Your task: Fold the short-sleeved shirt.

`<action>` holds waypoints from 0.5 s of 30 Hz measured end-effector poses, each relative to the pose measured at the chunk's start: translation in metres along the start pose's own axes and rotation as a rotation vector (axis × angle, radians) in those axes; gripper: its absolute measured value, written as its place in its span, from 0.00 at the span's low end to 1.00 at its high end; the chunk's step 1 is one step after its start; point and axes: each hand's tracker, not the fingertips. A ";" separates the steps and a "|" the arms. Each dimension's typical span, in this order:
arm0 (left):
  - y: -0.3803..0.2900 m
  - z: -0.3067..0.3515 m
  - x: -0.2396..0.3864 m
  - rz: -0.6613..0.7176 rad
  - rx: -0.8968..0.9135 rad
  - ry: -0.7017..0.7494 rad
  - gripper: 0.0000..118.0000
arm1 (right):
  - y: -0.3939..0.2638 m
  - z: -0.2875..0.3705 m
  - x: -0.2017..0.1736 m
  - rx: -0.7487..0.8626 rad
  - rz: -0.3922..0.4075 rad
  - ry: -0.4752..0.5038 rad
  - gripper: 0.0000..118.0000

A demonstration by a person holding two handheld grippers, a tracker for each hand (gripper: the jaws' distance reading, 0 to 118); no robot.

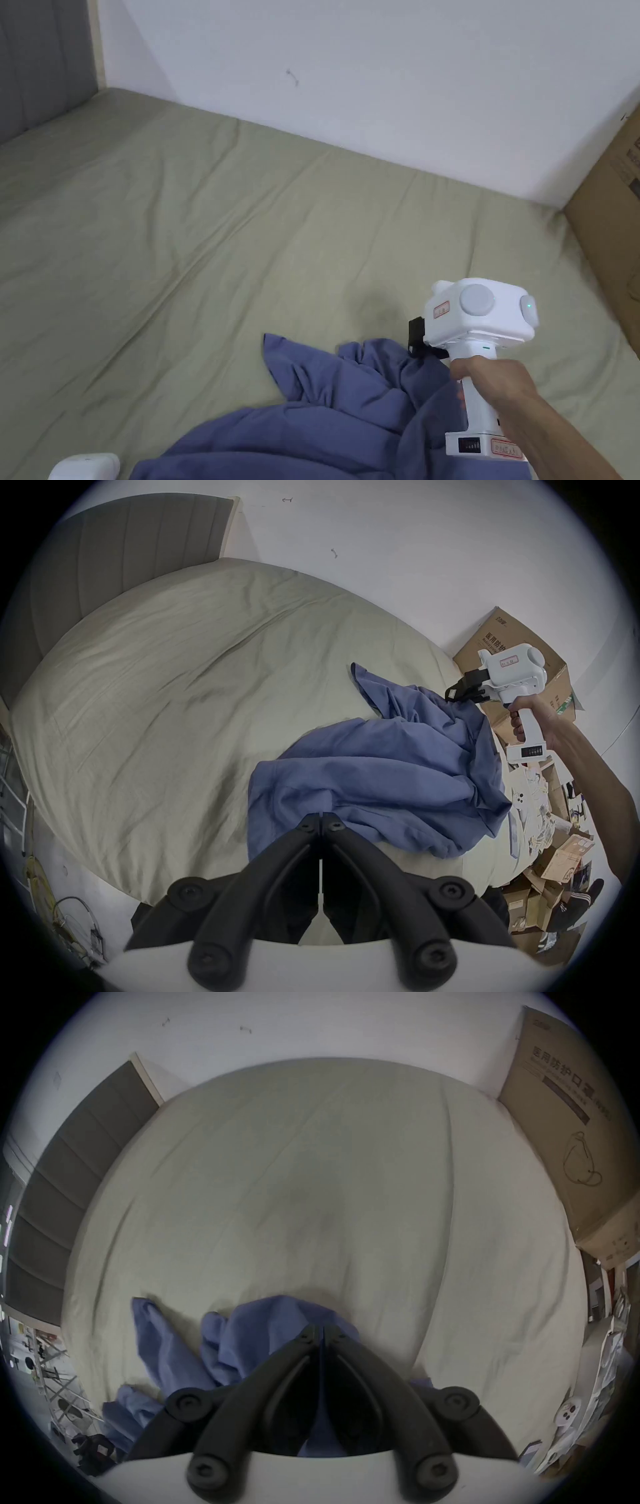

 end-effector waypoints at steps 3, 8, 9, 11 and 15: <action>0.002 0.005 0.001 -0.005 0.019 -0.001 0.00 | -0.003 0.024 0.004 0.033 -0.011 0.030 0.01; 0.011 0.020 -0.002 0.005 0.055 -0.007 0.00 | -0.017 0.092 0.011 0.163 -0.027 0.112 0.01; 0.014 0.025 -0.003 0.011 0.069 -0.013 0.00 | -0.021 0.107 0.014 0.184 -0.040 0.133 0.01; 0.021 0.036 -0.003 0.018 0.097 -0.017 0.00 | -0.029 0.137 0.020 0.253 -0.045 0.136 0.01; 0.035 0.059 -0.004 0.016 0.164 -0.018 0.00 | -0.054 0.197 0.029 0.361 -0.080 0.149 0.01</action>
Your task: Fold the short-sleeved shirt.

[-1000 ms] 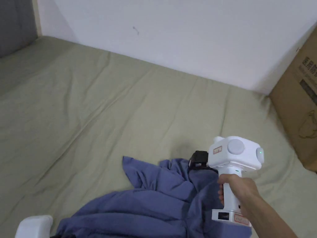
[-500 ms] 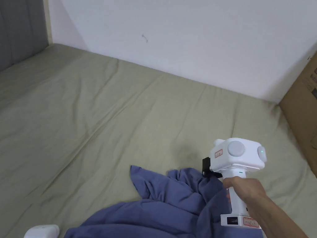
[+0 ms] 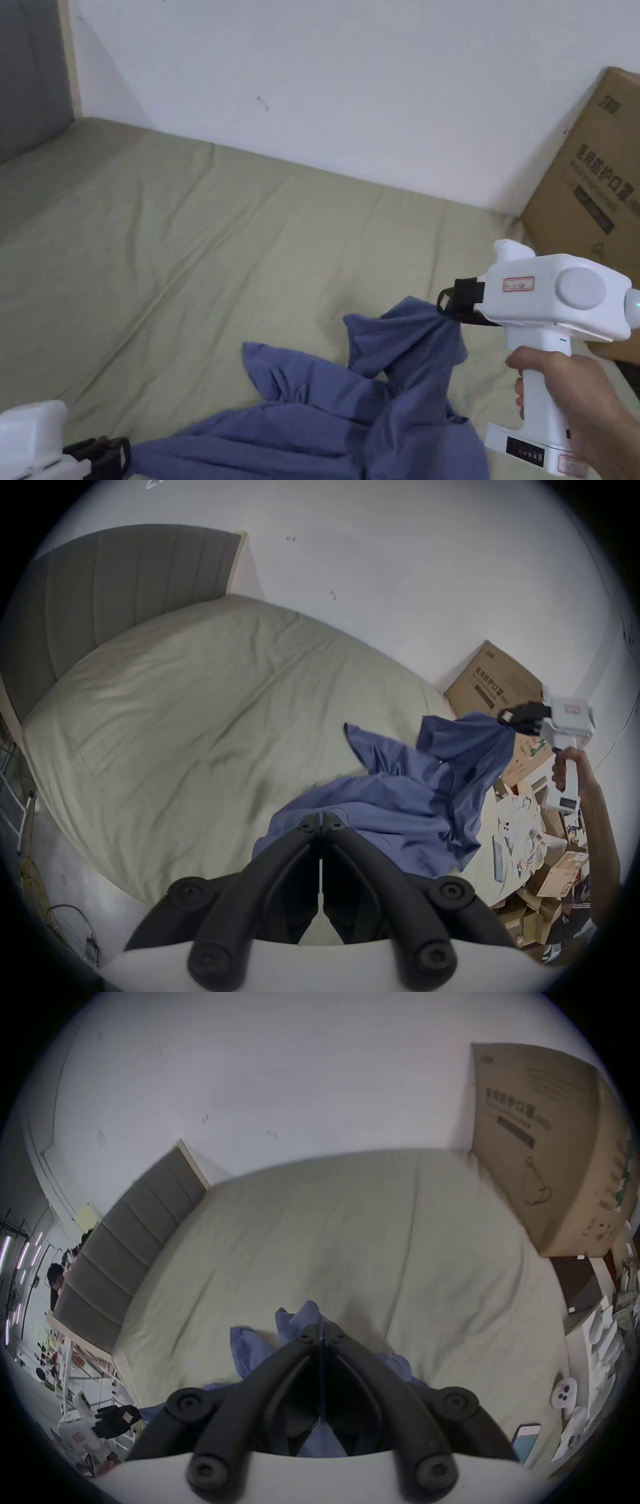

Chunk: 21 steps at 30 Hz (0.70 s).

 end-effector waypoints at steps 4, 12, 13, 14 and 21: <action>0.019 0.022 0.000 0.001 0.062 0.004 0.00 | 0.002 0.058 0.007 0.099 -0.034 0.001 0.01; 0.062 0.074 0.004 -0.006 0.223 0.023 0.00 | 0.012 0.157 0.026 0.292 -0.075 -0.116 0.01; 0.067 0.079 0.004 -0.007 0.232 0.022 0.00 | 0.013 0.165 0.028 0.291 -0.070 -0.114 0.01; 0.073 0.085 0.005 -0.017 0.247 0.017 0.00 | 0.014 0.175 0.029 0.308 -0.070 -0.118 0.01; 0.114 0.125 0.013 -0.040 0.356 0.038 0.00 | 0.020 0.222 0.041 0.409 -0.131 -0.169 0.01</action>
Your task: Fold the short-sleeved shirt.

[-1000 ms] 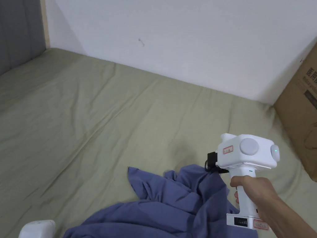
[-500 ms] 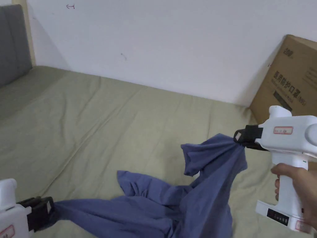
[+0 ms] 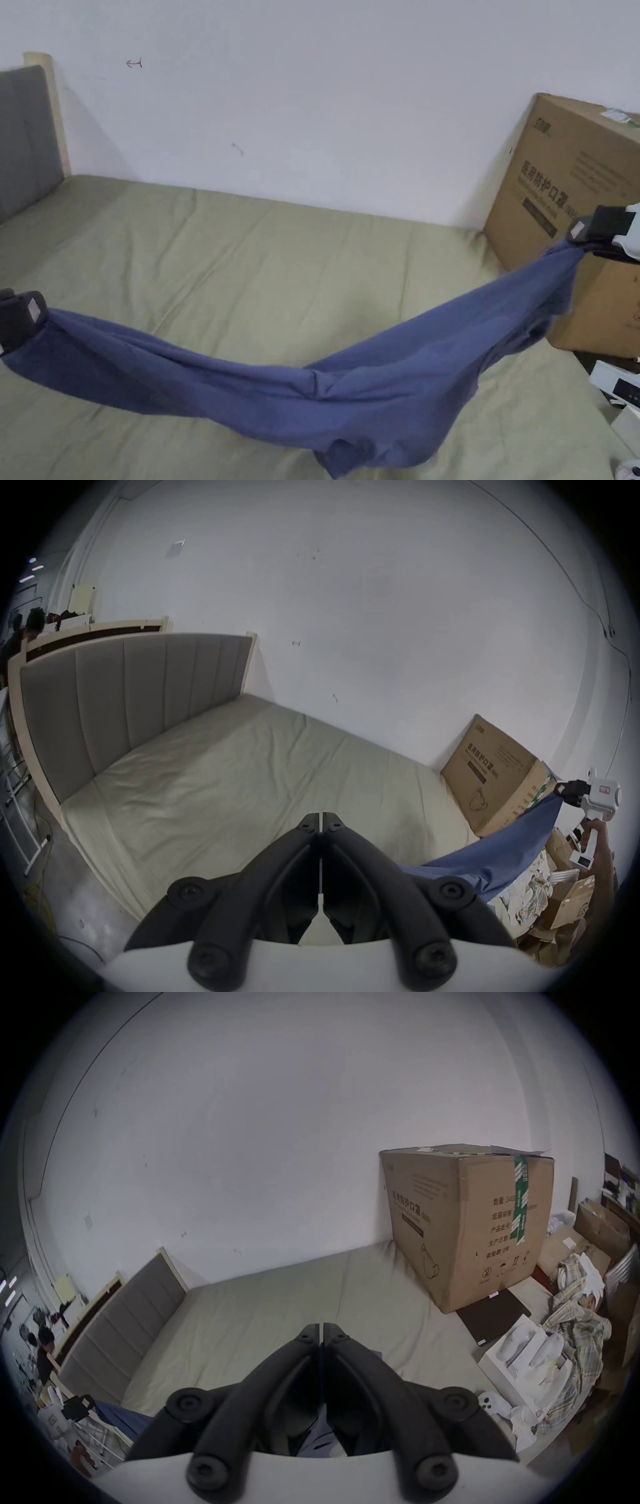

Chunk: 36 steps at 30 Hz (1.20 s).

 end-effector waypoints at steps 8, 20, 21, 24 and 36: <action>0.062 -0.002 0.018 -0.059 0.079 -0.004 0.00 | 0.030 0.019 -0.012 0.057 0.006 -0.016 0.01; 0.154 -0.035 0.033 -0.083 0.123 0.033 0.00 | 0.089 0.011 -0.038 0.134 0.033 -0.062 0.01; 0.160 -0.038 0.033 -0.082 0.124 0.032 0.00 | 0.094 0.009 -0.040 0.137 0.035 -0.063 0.01; 0.173 -0.049 0.038 -0.100 0.132 0.058 0.00 | 0.104 0.001 -0.044 0.153 0.035 -0.074 0.01; 0.215 -0.100 0.053 -0.125 0.154 0.102 0.00 | 0.139 -0.047 -0.064 0.172 0.031 -0.090 0.01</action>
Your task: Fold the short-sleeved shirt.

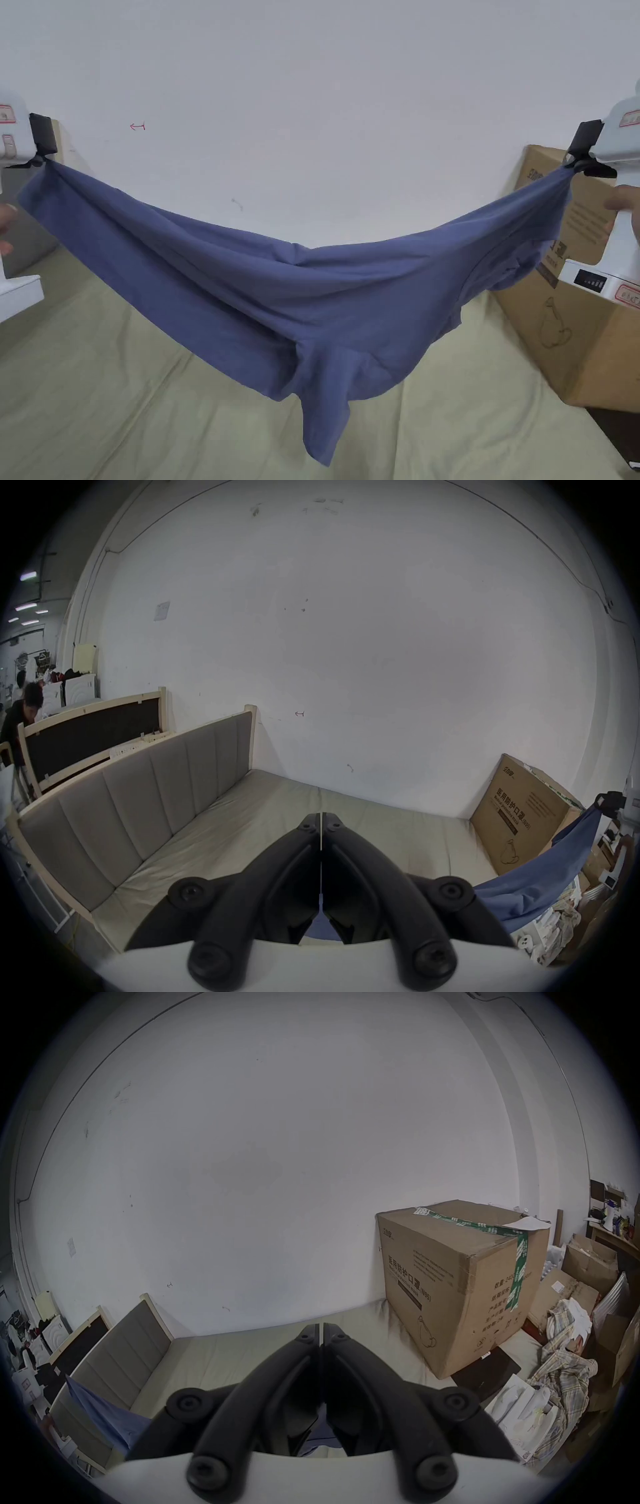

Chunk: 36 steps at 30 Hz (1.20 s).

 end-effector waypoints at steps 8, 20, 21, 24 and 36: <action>0.008 -0.025 0.008 0.022 -0.012 0.002 0.00 | 0.003 -0.026 -0.015 -0.015 0.011 -0.013 0.01; -0.038 -0.016 -0.013 0.034 -0.034 0.005 0.00 | -0.038 -0.013 0.004 -0.041 0.030 0.007 0.01; -0.047 -0.012 -0.016 0.041 -0.041 -0.005 0.00 | -0.046 -0.009 0.008 -0.043 0.029 0.013 0.01; -0.081 0.000 -0.022 0.030 -0.054 -0.006 0.00 | -0.080 0.007 0.023 -0.072 0.035 0.028 0.01; -0.277 0.066 -0.094 0.153 -0.277 0.014 0.00 | -0.303 0.099 0.120 -0.329 0.000 -0.037 0.01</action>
